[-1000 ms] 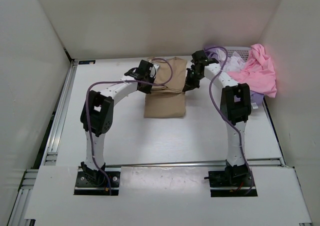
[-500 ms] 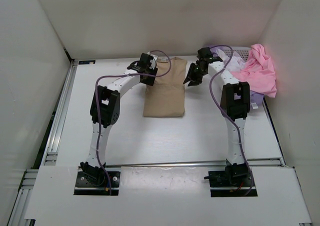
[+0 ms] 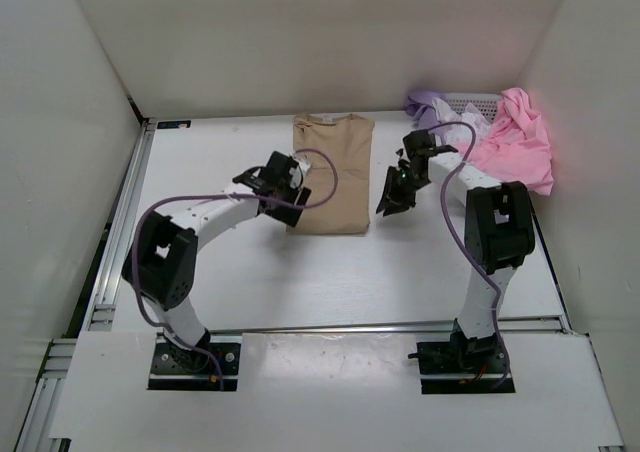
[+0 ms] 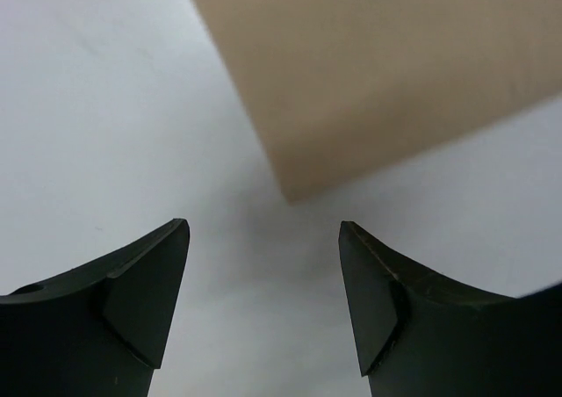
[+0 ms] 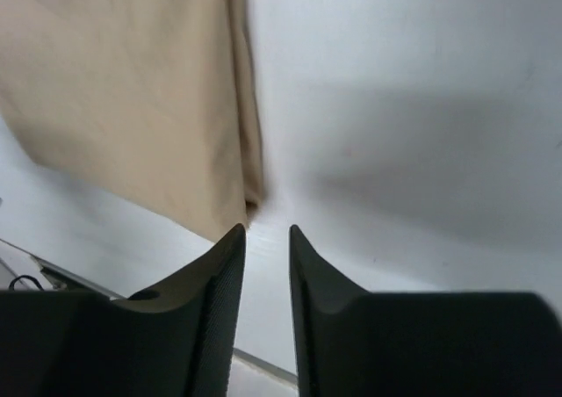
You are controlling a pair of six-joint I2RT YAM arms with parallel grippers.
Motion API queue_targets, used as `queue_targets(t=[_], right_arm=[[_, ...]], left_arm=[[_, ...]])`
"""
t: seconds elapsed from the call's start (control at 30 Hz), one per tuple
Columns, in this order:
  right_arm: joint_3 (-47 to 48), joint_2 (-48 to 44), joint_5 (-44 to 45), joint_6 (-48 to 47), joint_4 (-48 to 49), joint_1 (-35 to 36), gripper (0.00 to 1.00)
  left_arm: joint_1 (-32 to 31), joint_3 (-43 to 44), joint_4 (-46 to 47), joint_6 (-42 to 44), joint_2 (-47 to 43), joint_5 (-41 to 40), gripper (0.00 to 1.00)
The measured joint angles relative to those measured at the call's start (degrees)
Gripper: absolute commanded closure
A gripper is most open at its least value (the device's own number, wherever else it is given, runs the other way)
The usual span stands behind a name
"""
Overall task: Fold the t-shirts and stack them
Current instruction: Fold the folded rectangular tshirt in 1/3 of the way, then grab one side of the 2/3 rectangular tshirt with both arms
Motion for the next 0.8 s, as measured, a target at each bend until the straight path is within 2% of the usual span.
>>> queue_targets(t=[0.13, 0.33, 0.47, 0.67, 0.73, 0.8], right_arm=[[-5.8, -0.6, -0.6, 0.6, 1.8, 1.1, 0.64], [-8.9, -0.5, -3.0, 3.3, 6.5, 1.7, 0.57], [-10.9, -0.6, -4.0, 4.7, 8.9, 2.4, 0.55], [-11.8, -0.6, -5.9, 6.3, 10.8, 2.9, 0.55], [-11.8, -0.5, -6.4, 6.8, 11.5, 2.9, 0.60], [-11.8, -0.5, -6.8, 7.3, 12.2, 2.9, 0.70]], left_arm=[[-2.9, -4.1, -1.0, 0.0, -0.2, 2.3, 0.20], [-0.3, -1.1, -0.6, 0.0, 4.2, 2.8, 0.19], [0.2, -0.5, -0.1, 0.0, 4.5, 3.5, 0.18], [-0.9, -0.1, -0.2, 0.0, 6.3, 4.6, 0.18], [-1.0, 0.4, -0.2, 0.0, 7.7, 5.1, 0.18], [-1.1, 0.9, -0.2, 0.0, 9.0, 5.5, 0.26]])
